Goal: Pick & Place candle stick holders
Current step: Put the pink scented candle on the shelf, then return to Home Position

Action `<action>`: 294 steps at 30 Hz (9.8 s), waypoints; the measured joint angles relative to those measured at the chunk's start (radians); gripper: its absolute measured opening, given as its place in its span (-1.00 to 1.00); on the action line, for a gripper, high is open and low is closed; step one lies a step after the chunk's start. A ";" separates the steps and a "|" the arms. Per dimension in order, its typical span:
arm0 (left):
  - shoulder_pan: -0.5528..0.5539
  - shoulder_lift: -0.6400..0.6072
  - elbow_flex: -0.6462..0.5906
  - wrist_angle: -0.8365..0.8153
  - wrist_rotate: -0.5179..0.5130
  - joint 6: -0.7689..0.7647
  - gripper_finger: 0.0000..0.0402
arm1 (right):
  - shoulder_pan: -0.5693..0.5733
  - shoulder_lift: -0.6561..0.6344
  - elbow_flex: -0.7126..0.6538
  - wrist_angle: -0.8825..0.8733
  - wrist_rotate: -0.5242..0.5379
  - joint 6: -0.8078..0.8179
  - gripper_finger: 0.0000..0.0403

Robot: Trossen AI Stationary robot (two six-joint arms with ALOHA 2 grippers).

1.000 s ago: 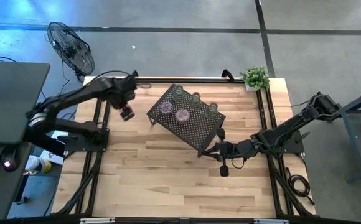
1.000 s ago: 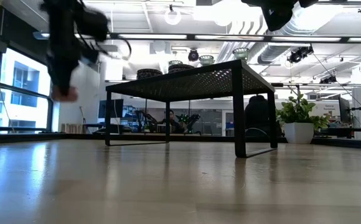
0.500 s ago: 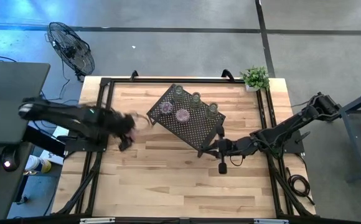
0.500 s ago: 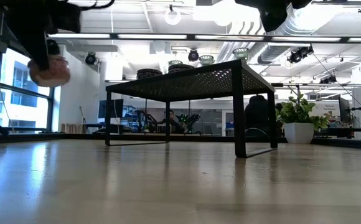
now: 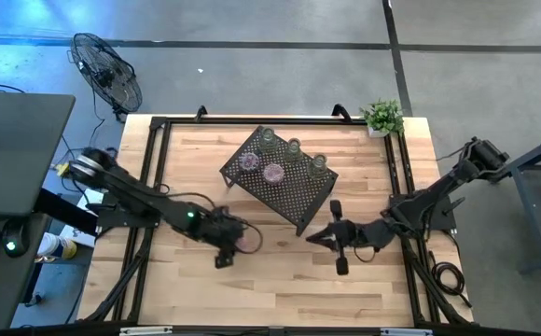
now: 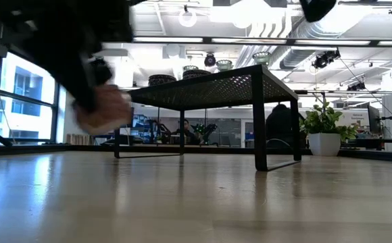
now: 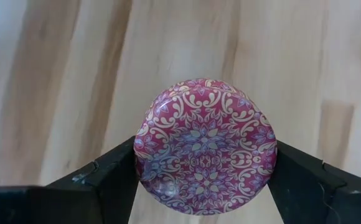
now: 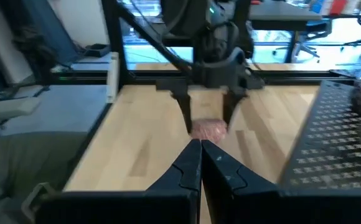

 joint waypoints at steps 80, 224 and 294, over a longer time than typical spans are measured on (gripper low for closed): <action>-0.151 0.079 -0.321 0.658 -0.711 -0.213 -0.71 | -0.078 0.801 0.879 -0.856 -0.179 0.284 0.69; -0.151 0.080 -0.351 0.702 -0.701 -0.292 -0.80 | -0.448 0.451 0.875 -1.356 -0.053 0.557 0.71; 0.504 -1.489 -0.908 0.533 0.145 0.495 -0.80 | -1.036 -1.143 -0.671 -0.198 -0.731 -0.216 -1.00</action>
